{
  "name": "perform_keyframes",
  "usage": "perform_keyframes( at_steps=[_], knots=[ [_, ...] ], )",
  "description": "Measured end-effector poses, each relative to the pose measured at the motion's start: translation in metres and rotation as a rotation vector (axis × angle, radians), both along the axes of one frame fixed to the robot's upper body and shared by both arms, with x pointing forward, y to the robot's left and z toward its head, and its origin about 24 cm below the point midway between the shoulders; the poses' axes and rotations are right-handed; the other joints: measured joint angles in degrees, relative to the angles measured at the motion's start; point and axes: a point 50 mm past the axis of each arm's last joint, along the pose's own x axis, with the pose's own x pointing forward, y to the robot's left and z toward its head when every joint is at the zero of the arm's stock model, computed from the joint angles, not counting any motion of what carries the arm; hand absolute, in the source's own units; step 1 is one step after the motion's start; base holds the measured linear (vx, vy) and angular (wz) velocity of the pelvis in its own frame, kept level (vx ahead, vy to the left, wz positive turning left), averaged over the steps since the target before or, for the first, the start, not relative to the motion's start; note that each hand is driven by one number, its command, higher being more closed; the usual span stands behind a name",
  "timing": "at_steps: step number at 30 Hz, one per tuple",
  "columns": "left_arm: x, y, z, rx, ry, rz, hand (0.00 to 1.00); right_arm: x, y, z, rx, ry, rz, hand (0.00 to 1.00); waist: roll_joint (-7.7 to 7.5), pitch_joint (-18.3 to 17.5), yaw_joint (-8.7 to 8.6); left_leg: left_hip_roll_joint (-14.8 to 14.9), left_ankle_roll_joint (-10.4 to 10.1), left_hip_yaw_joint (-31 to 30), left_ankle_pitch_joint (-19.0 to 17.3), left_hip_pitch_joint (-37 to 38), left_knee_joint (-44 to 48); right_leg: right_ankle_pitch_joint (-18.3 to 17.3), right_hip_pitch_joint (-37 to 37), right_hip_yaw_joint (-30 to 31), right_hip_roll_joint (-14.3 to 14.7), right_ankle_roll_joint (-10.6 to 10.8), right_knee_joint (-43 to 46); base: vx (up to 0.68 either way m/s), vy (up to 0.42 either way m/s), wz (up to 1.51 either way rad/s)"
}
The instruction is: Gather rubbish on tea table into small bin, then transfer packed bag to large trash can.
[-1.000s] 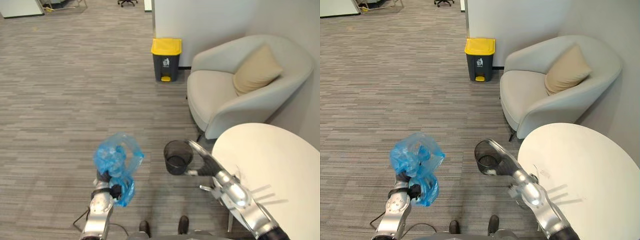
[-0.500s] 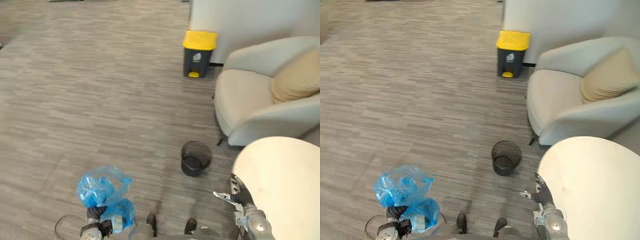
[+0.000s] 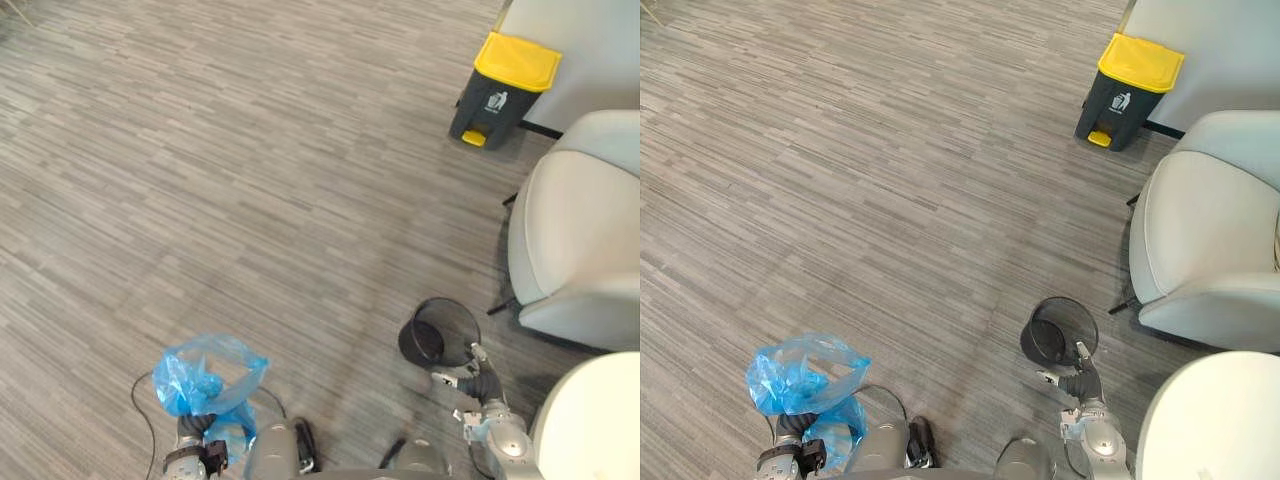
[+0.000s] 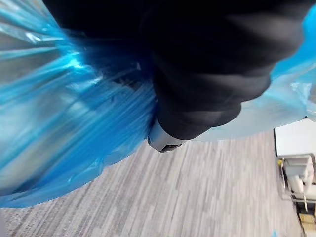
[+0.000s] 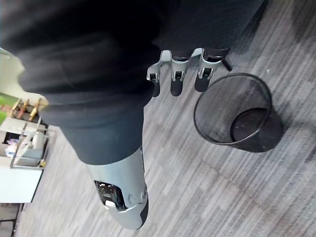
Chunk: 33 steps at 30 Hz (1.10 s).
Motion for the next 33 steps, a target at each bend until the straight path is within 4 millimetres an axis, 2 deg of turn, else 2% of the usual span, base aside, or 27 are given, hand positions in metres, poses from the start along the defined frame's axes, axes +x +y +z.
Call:
perform_keyframes(
  at_steps=[3,5,6,7,8,9,10,11,12,13,14,15,16,17,18,20,21,22,24,25,26,27,28,29,30,31,33],
  knots=[
    [0.014,0.002,0.005,0.014,-0.032,-0.017,1.00,0.006,-0.002,0.002,-0.008,-0.011,0.004,0.00,0.29,0.63,-1.30,-0.14,-1.60,-1.95,-0.88,6.02,-4.80,-0.61,-7.77,-2.49,3.08,-0.54,-8.44,0.48,-0.048,0.44],
    [0.021,0.000,0.005,0.011,-0.038,-0.027,1.00,0.010,-0.002,-0.001,-0.007,0.005,0.007,0.00,0.75,1.52,-2.13,0.16,-5.08,-2.38,-1.66,12.01,-8.78,5.36,-11.53,-6.68,5.01,-1.87,-21.31,0.54,-0.098,0.32],
    [0.020,0.000,0.005,0.014,-0.035,-0.029,1.00,0.011,-0.002,-0.001,-0.006,0.007,0.008,0.00,0.68,1.49,-2.23,0.20,-6.43,-2.43,-1.92,13.58,-9.51,7.46,-12.30,-6.94,5.60,-2.99,-23.59,0.77,-0.177,0.29],
    [0.019,0.000,0.004,0.019,-0.029,-0.037,1.00,0.005,-0.003,-0.004,-0.006,0.024,0.004,0.00,-0.21,0.93,-2.60,-0.18,-9.27,-3.02,-2.58,16.15,-10.07,11.76,-13.25,-7.53,5.99,-6.29,-25.12,0.70,-0.180,0.46],
    [0.018,-0.002,0.002,0.014,-0.019,-0.039,1.00,0.000,-0.006,-0.007,-0.013,0.042,0.001,0.00,-0.74,0.30,-3.67,-0.17,-10.76,-4.25,-2.91,17.84,-9.13,16.33,-13.72,-6.62,5.96,-11.89,-21.90,0.86,-0.233,0.39],
    [0.017,-0.008,-0.003,-0.007,-0.004,-0.041,1.00,0.000,-0.009,-0.007,-0.023,0.053,0.003,0.00,1.37,-0.20,-3.71,2.34,-13.12,-4.63,-2.01,17.31,-6.06,12.06,-13.82,-8.16,6.37,-11.82,-17.84,0.73,-0.232,0.15],
    [0.017,-0.012,-0.004,-0.016,-0.004,-0.047,1.00,0.001,-0.008,-0.005,-0.022,0.041,0.007,0.00,2.90,0.07,-3.73,5.46,-14.71,-5.36,1.02,14.27,2.41,8.27,-12.95,-8.54,8.06,-12.23,-16.31,0.73,-0.217,-0.17],
    [0.018,-0.014,-0.004,-0.021,-0.006,-0.049,1.00,0.002,-0.008,-0.004,-0.020,0.037,0.011,0.00,3.66,0.37,-3.73,7.06,-13.92,-6.07,3.74,12.02,8.33,6.96,-11.77,-8.77,9.30,-12.69,-16.49,0.74,-0.245,-0.51],
    [0.017,-0.019,-0.006,-0.036,-0.005,-0.042,1.00,0.003,-0.006,-0.004,-0.013,0.037,0.024,0.00,4.74,0.70,-3.04,11.29,-11.26,-8.38,10.24,5.07,25.20,5.14,-7.01,-7.94,13.95,-13.57,-19.67,0.72,-0.208,-0.59],
    [0.018,-0.019,-0.006,-0.037,-0.006,-0.045,1.00,0.003,-0.004,-0.005,-0.007,0.034,0.021,0.00,4.48,0.96,-2.44,12.04,-10.53,-9.18,9.46,2.59,30.94,4.79,-4.53,-7.38,15.51,-14.01,-21.46,0.82,-0.242,-0.81],
    [0.020,-0.021,-0.005,-0.037,-0.011,-0.052,1.00,0.004,0.002,-0.004,0.008,0.022,0.015,0.00,2.65,1.96,-2.04,12.04,-8.88,-9.32,8.05,-1.56,37.90,4.40,1.14,-5.23,17.29,-14.31,-25.11,0.62,-0.166,-0.56],
    [0.020,-0.021,-0.005,-0.039,-0.010,-0.054,1.00,0.004,0.005,-0.004,0.014,0.015,0.018,0.00,1.64,2.23,-1.77,11.69,-7.76,-8.77,7.41,-3.57,39.25,4.36,3.98,-4.11,17.86,-14.35,-27.14,0.59,-0.156,-0.67],
    [0.019,-0.023,-0.006,-0.046,-0.008,-0.065,1.00,0.006,0.009,-0.002,0.016,0.004,0.029,0.00,0.01,2.32,-1.42,10.06,-5.15,-7.53,5.87,-7.78,38.54,4.28,9.46,-1.31,18.69,-14.20,-31.69,0.56,-0.117,-0.92],
    [0.020,-0.026,-0.004,-0.056,-0.018,-0.068,1.00,0.008,0.009,0.002,0.010,-0.016,0.038,0.00,-0.22,2.24,0.37,8.96,-3.82,-6.61,4.99,-11.67,34.61,4.33,13.22,1.99,19.68,-14.13,-35.03,0.56,-0.082,-1.11],
    [0.020,-0.027,-0.003,-0.060,-0.027,-0.068,1.00,0.010,0.009,0.005,0.004,-0.028,0.043,0.00,-0.02,2.26,1.24,8.19,-3.68,-6.71,4.92,-13.68,32.10,4.25,14.70,3.72,20.33,-14.01,-36.41,0.54,0.002,-1.48],
    [0.023,-0.030,0.000,-0.062,-0.050,-0.076,1.00,0.017,0.011,0.009,0.002,-0.053,0.055,0.00,0.24,2.42,4.33,3.79,-4.29,-11.53,5.27,-20.20,18.57,3.24,19.40,10.61,20.95,-12.30,-39.84,0.54,0.091,-1.50],
    [0.023,-0.031,0.000,-0.065,-0.053,-0.076,1.00,0.018,0.010,0.009,0.001,-0.053,0.055,0.00,0.23,2.40,4.56,2.76,-5.30,-12.58,5.90,-21.18,14.77,3.02,20.53,12.10,20.87,-11.94,-40.61,0.54,0.157,-1.38],
    [0.022,-0.033,0.001,-0.069,-0.055,-0.076,1.00,0.020,0.010,0.011,-0.004,-0.062,0.057,0.00,0.26,2.22,4.73,0.88,-6.89,-14.84,7.39,-21.81,6.73,1.37,21.99,14.47,20.39,-9.72,-41.12,0.54,0.223,-1.38],
    [0.014,-0.038,0.000,-0.080,-0.046,-0.081,1.00,0.017,0.005,0.012,-0.024,-0.065,0.034,0.00,1.86,0.44,5.66,0.56,-7.20,-17.86,9.24,-21.39,1.67,-3.21,22.92,18.94,20.77,-7.41,-38.01,0.67,0.340,-1.56],
    [0.011,-0.040,-0.002,-0.084,-0.036,-0.085,1.00,0.014,0.007,0.010,-0.011,-0.054,0.017,0.00,1.05,-0.21,6.70,1.54,-6.55,-15.78,14.22,-19.51,4.48,-6.59,22.60,20.63,19.74,-4.61,-31.55,0.69,0.356,-1.58],
    [0.012,-0.037,-0.001,-0.074,-0.037,-0.087,1.00,0.012,0.013,0.009,0.009,-0.056,0.017,0.00,-0.65,-0.60,6.97,1.20,-4.01,-12.62,11.76,-17.66,7.52,-7.65,19.77,18.80,17.20,-2.05,-21.99,0.70,0.346,-1.38],
    [0.015,-0.036,0.001,-0.066,-0.046,-0.096,1.00,0.010,0.015,0.009,0.018,-0.062,0.014,0.00,-1.38,-0.76,6.58,0.91,-3.34,-11.39,9.90,-16.53,8.45,-6.89,17.43,17.33,15.58,-0.45,-15.51,0.48,0.241,-0.84],
    [0.019,-0.033,0.006,-0.050,-0.062,-0.110,1.00,0.011,0.020,0.009,0.034,-0.066,0.012,0.00,-2.59,-0.56,5.46,-0.01,-2.34,-9.68,7.13,-13.43,8.62,-3.92,12.35,15.06,12.23,4.43,-2.85,0.68,0.324,-0.39],
    [0.021,-0.031,0.007,-0.036,-0.062,-0.117,1.00,0.011,0.023,0.008,0.045,-0.066,0.010,0.00,-2.56,-0.47,3.79,-0.32,-1.54,-8.82,5.37,-9.71,7.74,-4.25,9.18,12.06,9.81,3.87,4.88,0.67,0.294,-0.33],
    [0.022,-0.030,0.007,-0.035,-0.060,-0.116,1.00,0.011,0.024,0.008,0.050,-0.066,0.009,0.00,-2.28,-0.27,3.54,-0.30,-1.42,-8.23,4.74,-7.18,6.68,-4.53,8.08,10.43,8.81,3.14,6.66,0.63,0.240,-0.40],
    [0.021,-0.029,0.007,-0.029,-0.057,-0.115,1.00,0.011,0.028,0.007,0.061,-0.063,0.016,0.00,-1.56,0.14,3.49,-0.25,-1.39,-7.01,4.43,-2.25,3.51,-4.76,5.77,6.89,7.15,1.31,6.94,0.49,0.135,-0.53],
    [0.026,-0.021,0.011,-0.001,-0.073,-0.112,1.00,0.019,0.031,0.010,0.062,-0.080,0.035,0.00,-1.47,0.13,2.65,0.30,-1.95,-5.71,4.10,4.18,-2.82,-4.73,-0.33,-0.70,5.58,0.15,-0.21,0.49,0.099,-0.43]
  ],
)
